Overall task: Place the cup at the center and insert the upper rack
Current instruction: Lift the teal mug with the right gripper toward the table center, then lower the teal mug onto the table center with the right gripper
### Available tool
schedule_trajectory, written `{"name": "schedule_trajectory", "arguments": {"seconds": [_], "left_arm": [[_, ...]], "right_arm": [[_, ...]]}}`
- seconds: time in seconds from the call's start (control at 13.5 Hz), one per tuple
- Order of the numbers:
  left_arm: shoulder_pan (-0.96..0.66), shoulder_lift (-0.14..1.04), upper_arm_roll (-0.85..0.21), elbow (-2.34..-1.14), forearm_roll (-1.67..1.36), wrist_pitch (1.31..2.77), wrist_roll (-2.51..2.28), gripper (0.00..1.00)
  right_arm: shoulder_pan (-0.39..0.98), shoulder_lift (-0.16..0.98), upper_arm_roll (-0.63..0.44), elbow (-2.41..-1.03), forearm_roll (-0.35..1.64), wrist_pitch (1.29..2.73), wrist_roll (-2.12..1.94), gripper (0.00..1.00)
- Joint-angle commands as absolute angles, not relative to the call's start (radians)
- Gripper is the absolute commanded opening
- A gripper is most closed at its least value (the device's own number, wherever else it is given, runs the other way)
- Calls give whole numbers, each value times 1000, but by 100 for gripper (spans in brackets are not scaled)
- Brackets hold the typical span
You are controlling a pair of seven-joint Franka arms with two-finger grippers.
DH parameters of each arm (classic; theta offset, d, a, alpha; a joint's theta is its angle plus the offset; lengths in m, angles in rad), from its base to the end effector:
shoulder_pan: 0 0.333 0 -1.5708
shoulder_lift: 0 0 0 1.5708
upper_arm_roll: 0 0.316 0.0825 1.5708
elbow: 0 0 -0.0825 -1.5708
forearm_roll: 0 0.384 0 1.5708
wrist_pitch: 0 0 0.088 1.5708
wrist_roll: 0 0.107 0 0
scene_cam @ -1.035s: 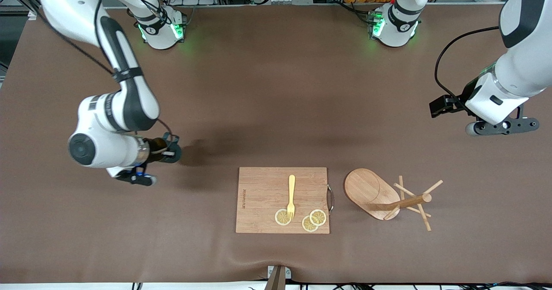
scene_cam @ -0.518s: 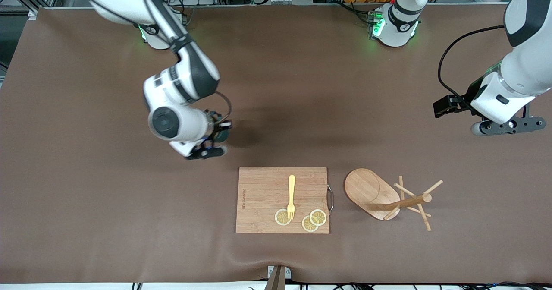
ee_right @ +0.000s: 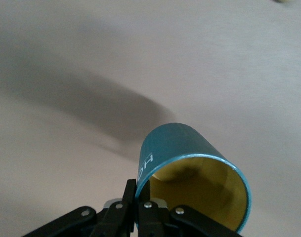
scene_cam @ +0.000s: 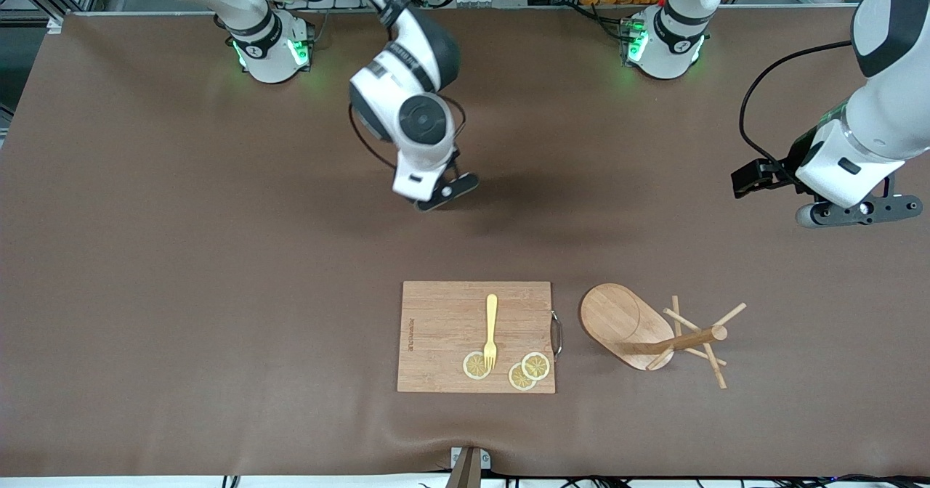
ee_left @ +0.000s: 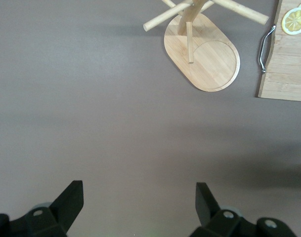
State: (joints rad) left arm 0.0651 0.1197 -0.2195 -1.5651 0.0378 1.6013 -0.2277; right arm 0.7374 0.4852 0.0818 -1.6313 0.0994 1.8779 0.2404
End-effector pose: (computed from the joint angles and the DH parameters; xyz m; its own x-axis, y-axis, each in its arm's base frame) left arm 0.5833 -0.0798 0.5628 0.9945 0.0719 -0.0758 0.0699 -0.9971 -0.0294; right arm 0.4438 0.4775 0.3220 0.8277 0.4974 -0.2597 0.4996 -0.8640 -0.0627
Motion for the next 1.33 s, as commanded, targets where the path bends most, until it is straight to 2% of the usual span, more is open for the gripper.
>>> {"name": "schedule_trajectory", "arguments": {"seconds": [0.0, 0.15, 0.44, 0.89, 1.26], "left_arm": [[71, 109, -224, -1545, 61, 1588, -244, 100], [69, 110, -224, -1546, 61, 1588, -244, 100], [72, 115, -222, -1545, 63, 1589, -245, 100], [78, 117, -225, -1545, 104, 1595, -261, 100], [78, 117, -238, -1546, 130, 1595, -268, 100]], "right_arm": [[788, 488, 80, -1612, 77, 1876, 132, 0], [819, 494, 81, -1609, 33, 1894, 1, 0], [859, 525, 158, -1611, -145, 1944, -101, 0], [928, 563, 163, -1609, -192, 2002, -107, 0], [927, 571, 230, -1609, -277, 2003, -106, 0]]}}
